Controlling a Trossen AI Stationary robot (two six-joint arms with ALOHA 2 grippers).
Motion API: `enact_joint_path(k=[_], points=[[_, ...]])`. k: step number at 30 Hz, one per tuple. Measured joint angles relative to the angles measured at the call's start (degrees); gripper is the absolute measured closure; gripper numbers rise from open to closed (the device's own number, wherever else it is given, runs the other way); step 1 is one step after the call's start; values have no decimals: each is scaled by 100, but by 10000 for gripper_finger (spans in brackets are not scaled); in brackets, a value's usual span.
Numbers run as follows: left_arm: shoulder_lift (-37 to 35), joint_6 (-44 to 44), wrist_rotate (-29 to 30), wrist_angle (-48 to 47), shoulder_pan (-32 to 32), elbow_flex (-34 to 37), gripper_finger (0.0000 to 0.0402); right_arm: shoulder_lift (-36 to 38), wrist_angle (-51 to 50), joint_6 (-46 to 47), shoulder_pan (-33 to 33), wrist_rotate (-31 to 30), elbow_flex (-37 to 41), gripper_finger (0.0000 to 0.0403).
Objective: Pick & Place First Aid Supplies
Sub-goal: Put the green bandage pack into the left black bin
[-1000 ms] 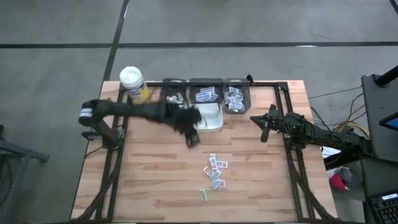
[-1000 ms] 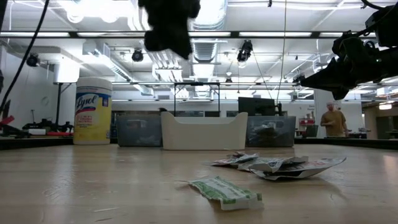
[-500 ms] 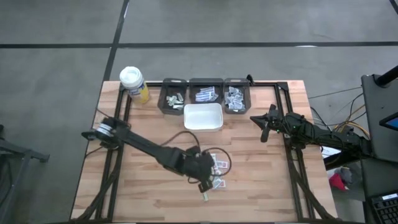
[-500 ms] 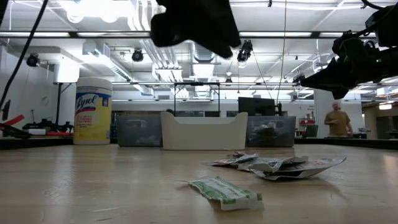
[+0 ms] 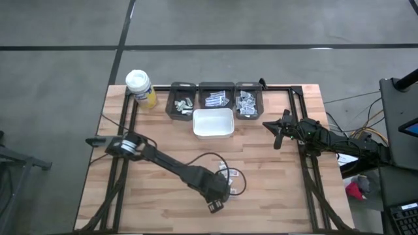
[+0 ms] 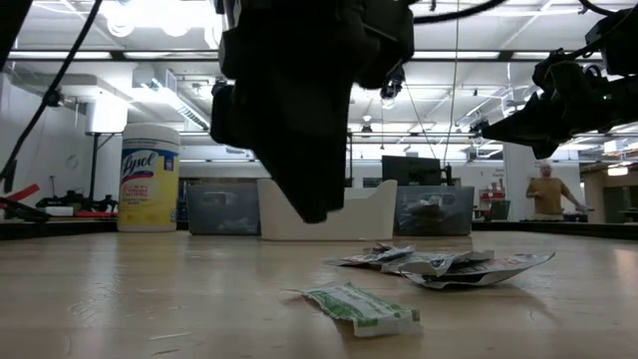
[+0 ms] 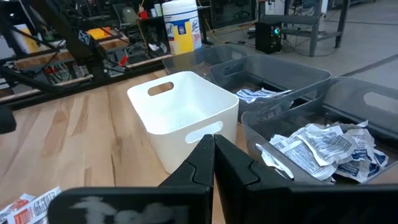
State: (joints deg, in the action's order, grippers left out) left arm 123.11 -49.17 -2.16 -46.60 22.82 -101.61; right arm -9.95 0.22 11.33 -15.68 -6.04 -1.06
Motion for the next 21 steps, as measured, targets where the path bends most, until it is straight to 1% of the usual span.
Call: enact_joint_path(k=[3, 8, 21], points=[[68, -190, -8, 38, 31, 0, 321, -1, -1, -1, 1, 0, 0, 394], [118, -198, 2, 363, 114, 52, 321, -1, -1, -200, 0, 2, 0, 394], [120, -222, 99, 466, 138, 151, 321, 6, -1, -236, 0, 0, 0, 394]])
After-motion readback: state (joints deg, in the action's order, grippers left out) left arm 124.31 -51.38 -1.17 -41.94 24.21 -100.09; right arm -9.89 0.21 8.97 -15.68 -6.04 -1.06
